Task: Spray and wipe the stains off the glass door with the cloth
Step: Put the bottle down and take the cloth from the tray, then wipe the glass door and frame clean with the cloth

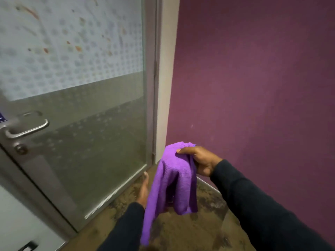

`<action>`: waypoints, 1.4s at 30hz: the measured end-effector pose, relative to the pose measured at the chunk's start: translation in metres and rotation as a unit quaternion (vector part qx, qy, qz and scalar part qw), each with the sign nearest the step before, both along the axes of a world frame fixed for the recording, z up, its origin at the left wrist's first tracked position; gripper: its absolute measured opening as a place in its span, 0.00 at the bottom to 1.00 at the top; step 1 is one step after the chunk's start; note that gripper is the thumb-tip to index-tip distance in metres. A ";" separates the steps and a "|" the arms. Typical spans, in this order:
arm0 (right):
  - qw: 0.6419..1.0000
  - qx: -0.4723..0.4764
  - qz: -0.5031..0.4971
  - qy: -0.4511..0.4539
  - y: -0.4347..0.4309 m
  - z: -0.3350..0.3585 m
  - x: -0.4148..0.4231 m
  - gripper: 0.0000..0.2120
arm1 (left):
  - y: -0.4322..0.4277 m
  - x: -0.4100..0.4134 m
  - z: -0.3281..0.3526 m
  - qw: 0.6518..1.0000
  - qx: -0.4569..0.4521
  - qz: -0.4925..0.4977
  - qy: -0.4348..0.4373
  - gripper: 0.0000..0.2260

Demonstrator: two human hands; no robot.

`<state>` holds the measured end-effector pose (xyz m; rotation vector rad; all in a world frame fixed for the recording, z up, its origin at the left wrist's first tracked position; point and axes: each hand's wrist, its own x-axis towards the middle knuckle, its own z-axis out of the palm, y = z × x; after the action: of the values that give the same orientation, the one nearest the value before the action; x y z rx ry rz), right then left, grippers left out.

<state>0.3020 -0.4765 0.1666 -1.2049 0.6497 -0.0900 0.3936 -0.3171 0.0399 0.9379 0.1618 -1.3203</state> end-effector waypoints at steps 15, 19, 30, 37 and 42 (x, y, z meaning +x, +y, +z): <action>0.995 -0.051 -0.054 0.068 -0.102 -0.012 0.168 0.04 | -0.002 0.296 0.029 0.907 0.170 0.069 -0.378 0.18; 0.998 -0.057 -0.023 0.027 -0.129 -0.004 0.201 0.09 | -0.007 0.337 0.053 0.782 0.250 0.140 -0.553 0.17; 0.996 -0.022 -0.052 -0.068 -0.225 0.015 0.292 0.05 | -0.038 0.376 0.116 0.852 0.091 0.319 -0.404 0.11; 0.990 -0.113 -0.038 -0.074 -0.268 0.033 0.347 0.12 | -0.058 0.388 0.132 0.814 0.111 0.350 -0.450 0.16; 0.960 -0.253 0.046 -0.108 -0.283 0.044 0.370 0.19 | -0.052 0.398 0.146 0.741 0.194 0.344 -0.544 0.16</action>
<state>0.6725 -0.7599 0.2106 -1.6880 0.3836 -0.3206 0.7912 -0.3693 0.1856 1.6668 -0.1391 0.0928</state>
